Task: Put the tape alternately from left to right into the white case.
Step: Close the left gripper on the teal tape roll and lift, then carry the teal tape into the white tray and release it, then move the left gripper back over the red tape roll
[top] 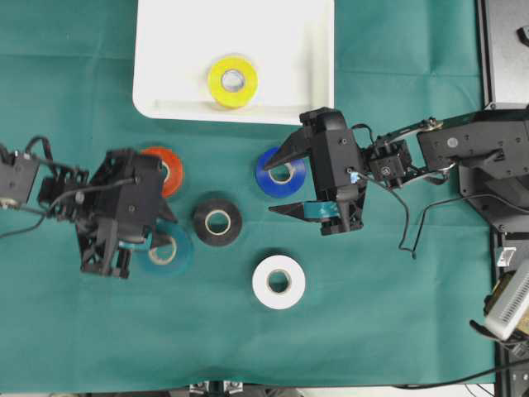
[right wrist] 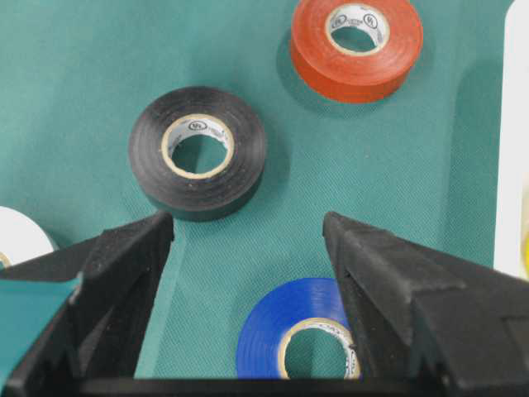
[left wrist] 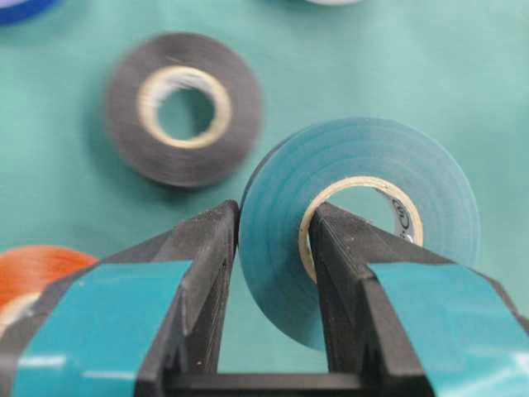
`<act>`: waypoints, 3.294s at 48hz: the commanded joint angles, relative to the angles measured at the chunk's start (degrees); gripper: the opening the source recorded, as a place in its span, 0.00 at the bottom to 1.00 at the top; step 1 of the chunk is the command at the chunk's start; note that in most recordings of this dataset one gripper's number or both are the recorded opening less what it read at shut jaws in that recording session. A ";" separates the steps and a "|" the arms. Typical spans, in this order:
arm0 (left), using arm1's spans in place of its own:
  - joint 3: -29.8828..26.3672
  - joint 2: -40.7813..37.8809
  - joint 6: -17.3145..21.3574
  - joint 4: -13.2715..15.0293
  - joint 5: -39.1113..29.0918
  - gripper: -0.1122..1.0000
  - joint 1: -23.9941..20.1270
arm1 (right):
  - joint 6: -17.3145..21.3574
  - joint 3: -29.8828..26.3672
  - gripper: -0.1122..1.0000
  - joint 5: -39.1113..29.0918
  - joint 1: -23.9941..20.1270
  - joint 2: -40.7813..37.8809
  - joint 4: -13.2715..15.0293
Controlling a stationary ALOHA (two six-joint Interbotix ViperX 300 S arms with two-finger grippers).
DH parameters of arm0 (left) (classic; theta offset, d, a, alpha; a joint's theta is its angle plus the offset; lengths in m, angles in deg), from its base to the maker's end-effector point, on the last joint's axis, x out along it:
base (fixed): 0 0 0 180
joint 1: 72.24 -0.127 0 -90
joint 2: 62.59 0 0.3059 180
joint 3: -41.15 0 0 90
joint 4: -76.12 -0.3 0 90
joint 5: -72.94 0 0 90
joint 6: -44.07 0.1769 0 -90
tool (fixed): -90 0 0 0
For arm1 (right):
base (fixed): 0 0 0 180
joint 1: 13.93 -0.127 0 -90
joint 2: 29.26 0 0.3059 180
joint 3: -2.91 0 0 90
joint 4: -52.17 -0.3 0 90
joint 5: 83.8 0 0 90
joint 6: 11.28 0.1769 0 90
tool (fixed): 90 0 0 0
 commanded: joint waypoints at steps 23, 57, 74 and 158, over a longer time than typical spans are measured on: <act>0.26 2.20 8.17 -0.18 0.26 0.07 -14.68 | 0.09 -0.53 0.83 0.53 -0.18 1.76 0.00; 0.09 -0.62 15.73 -0.18 0.62 0.07 -28.21 | 0.09 -0.53 0.83 0.53 -0.18 1.76 0.00; -0.09 -2.20 19.60 -0.18 3.60 0.07 -30.15 | 0.18 -0.53 0.83 0.53 -0.18 1.76 0.00; 4.31 2.55 21.27 0.09 5.19 0.68 -24.61 | 0.18 -0.88 0.83 0.53 -0.18 0.97 0.00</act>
